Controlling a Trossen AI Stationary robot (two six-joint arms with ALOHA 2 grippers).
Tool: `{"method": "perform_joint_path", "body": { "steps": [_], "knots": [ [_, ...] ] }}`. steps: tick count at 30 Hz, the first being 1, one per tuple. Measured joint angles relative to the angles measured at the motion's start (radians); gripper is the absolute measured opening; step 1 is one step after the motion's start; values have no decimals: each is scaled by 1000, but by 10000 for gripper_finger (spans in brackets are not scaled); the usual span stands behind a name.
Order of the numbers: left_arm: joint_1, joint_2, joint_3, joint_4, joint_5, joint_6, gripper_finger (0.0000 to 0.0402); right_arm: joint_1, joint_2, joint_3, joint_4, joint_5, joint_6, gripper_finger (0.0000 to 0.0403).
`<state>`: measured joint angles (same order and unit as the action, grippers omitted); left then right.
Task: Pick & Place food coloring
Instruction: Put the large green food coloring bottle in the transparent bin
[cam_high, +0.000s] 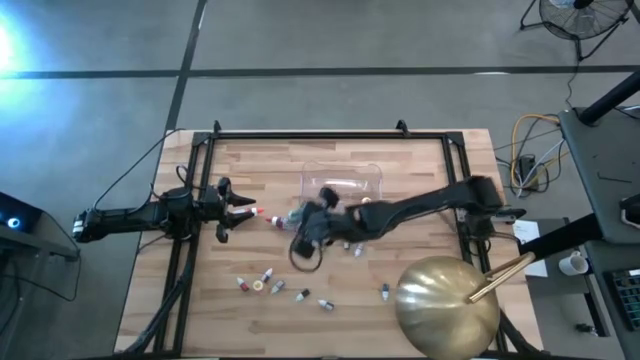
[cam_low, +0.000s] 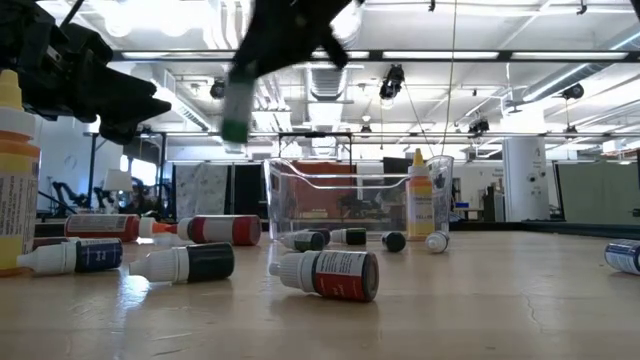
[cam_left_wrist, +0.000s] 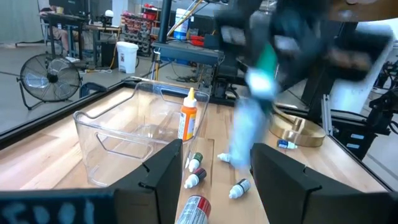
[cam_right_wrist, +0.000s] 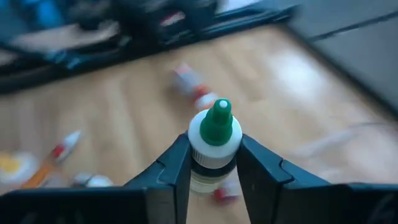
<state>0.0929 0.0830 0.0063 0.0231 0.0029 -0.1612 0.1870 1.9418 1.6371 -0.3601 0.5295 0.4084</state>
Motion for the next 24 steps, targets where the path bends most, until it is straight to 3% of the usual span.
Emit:
{"method": "perform_joint_path", "body": {
  "steps": [3, 8, 12, 17, 19, 24],
  "knots": [
    [0, 0, 0, 0, 0, 0, 163, -44, -87, -12, -170, 115, 113, 97],
    [0, 0, 0, 0, 0, 0, 163, -138, -197, -120, -414, 185, 368, 97],
    [0, 0, 0, 0, 0, 0, 163, -189, -270, -291, -313, 203, 422, 97],
    [0, 0, 0, 0, 0, 0, 163, -234, -260, -473, -56, 182, 409, 97],
    [0, 0, 0, 0, 0, 0, 163, -239, -248, -505, 33, 178, 396, 98],
    [0, 1, 0, 0, 0, 0, 163, -258, -216, -526, 60, 176, 339, 98]
  ]
}}
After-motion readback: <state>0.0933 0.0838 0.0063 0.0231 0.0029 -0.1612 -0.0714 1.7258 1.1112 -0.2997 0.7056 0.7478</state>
